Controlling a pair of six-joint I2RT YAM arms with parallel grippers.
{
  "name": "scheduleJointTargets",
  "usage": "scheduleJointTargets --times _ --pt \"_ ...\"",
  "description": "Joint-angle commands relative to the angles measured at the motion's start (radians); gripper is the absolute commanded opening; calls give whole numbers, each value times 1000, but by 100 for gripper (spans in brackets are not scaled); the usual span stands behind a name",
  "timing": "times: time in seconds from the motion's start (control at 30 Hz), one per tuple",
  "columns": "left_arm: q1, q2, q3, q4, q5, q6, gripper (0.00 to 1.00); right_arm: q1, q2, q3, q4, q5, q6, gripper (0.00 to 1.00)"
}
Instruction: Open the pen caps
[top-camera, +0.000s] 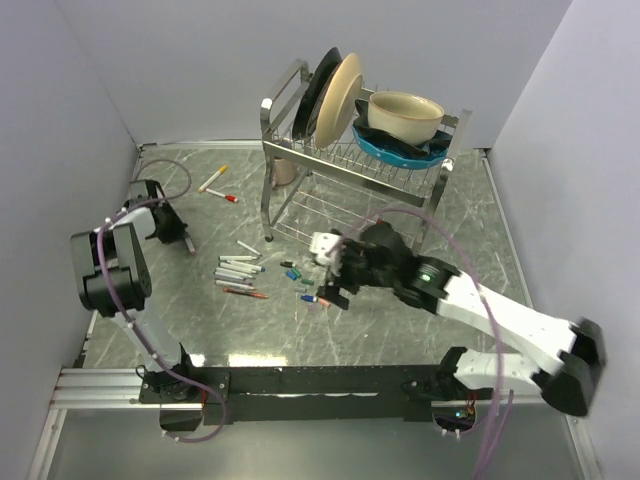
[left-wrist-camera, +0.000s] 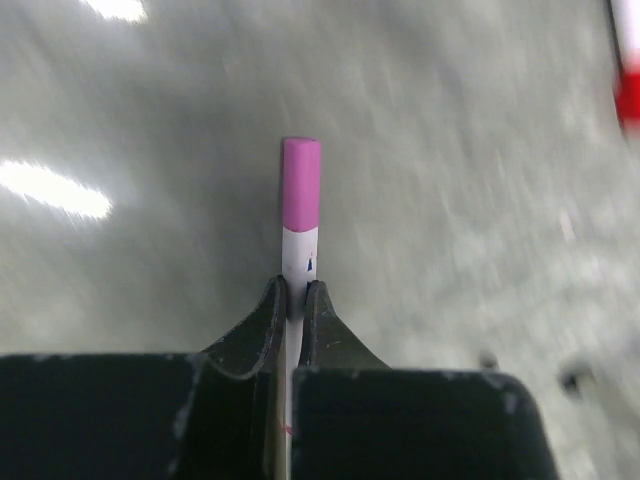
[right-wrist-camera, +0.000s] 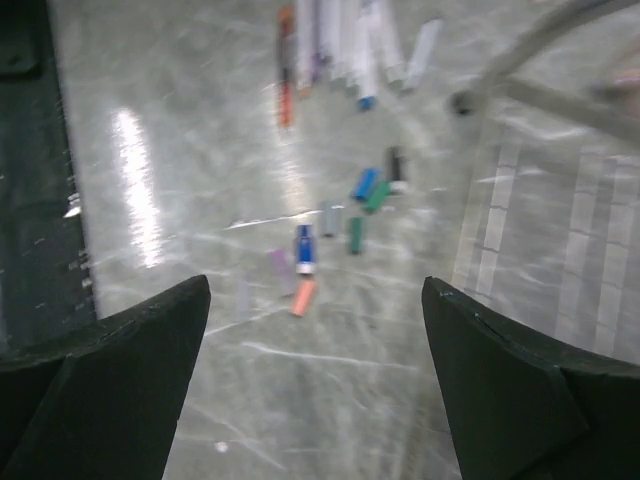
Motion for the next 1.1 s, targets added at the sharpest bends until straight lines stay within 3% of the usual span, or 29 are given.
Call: scheduleJointTargets --times 0.0,0.23,0.47,0.67,0.83,1.07 --pt "-8 -188 -121 56 203 -98 1 0 149 82 -116 -230 5 93" --pt "-8 -481 -394 159 350 -191 1 6 119 36 -74 -256 -3 94" --pt "-62 -741 -546 182 503 -274 1 5 111 27 -82 -301 -35 100" --pt "-232 -871 -620 154 597 -327 1 6 77 -27 -71 -353 -146 100" --pt "-396 -921 -638 57 681 -307 1 9 -62 -189 33 -356 -338 100" --pt "-655 -871 -704 155 711 -402 1 18 -151 -286 25 -381 -561 100"
